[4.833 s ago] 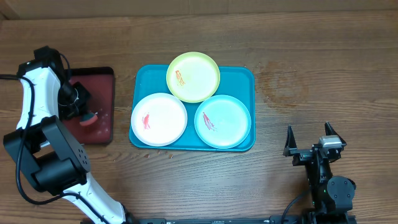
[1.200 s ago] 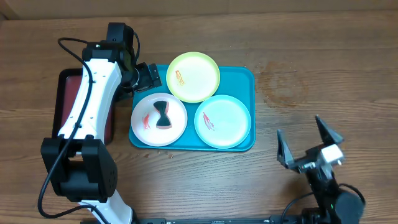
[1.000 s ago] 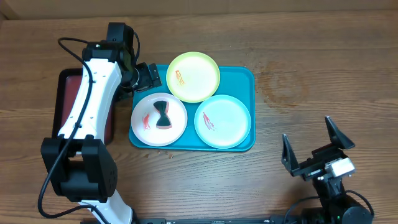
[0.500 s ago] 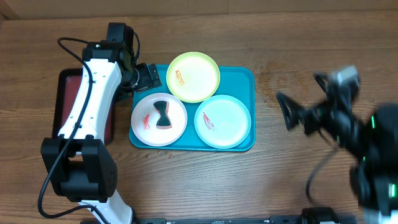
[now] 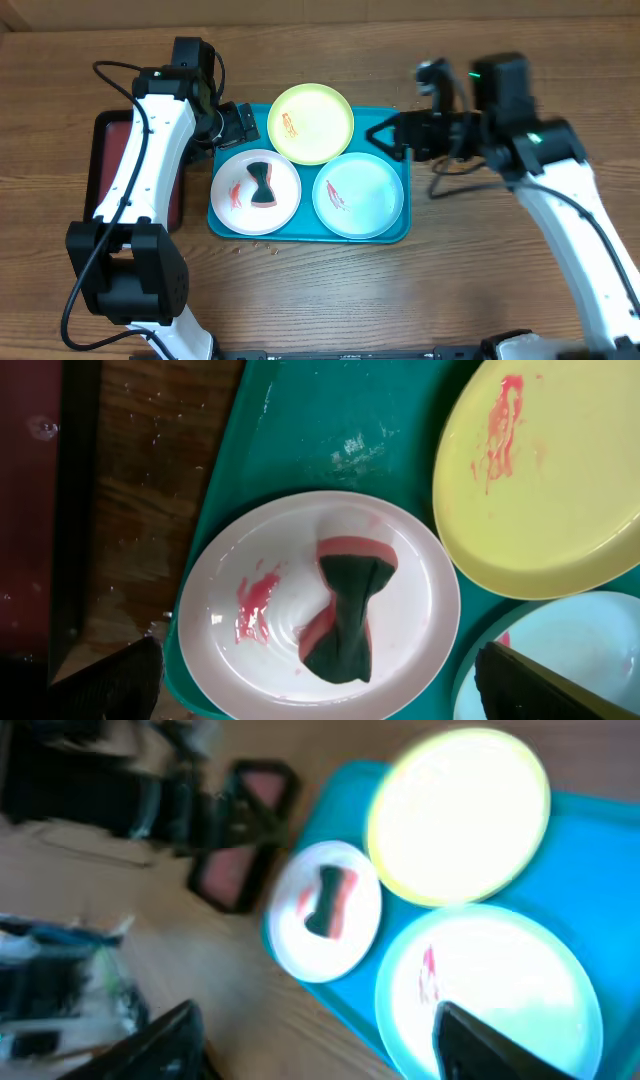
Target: Clean dirty plates on tray and stack at the side
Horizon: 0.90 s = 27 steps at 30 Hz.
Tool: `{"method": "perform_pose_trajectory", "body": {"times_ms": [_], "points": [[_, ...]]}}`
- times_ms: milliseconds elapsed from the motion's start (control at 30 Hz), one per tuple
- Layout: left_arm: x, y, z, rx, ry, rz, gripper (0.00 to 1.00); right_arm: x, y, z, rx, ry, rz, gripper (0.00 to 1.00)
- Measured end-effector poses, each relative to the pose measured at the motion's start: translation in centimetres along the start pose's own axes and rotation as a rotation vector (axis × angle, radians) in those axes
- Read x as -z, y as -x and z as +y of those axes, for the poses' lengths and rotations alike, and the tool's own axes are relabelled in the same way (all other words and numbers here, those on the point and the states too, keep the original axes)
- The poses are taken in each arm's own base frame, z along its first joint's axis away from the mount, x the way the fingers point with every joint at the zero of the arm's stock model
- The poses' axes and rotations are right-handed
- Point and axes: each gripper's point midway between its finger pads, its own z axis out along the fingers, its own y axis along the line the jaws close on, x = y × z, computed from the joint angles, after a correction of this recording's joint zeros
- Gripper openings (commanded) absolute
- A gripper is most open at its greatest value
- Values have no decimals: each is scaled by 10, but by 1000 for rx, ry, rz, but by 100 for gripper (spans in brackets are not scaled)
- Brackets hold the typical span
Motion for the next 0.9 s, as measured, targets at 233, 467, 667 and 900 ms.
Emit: {"method": "perform_pose_trajectory", "body": {"times_ms": [233,467,667,900], "points": [[0,-2,1,1,4,10,100,-43,29,30,166,-100,-44,52],[0,-9,5,3,24,34,100,-126,19,18,135,-160,18,43],[0,-9,6,3,30,34,100,-194,-10,-19,68,-234,119,41],[0,-9,7,3,31,34,97,-226,-31,-21,70,-253,162,36]]}}
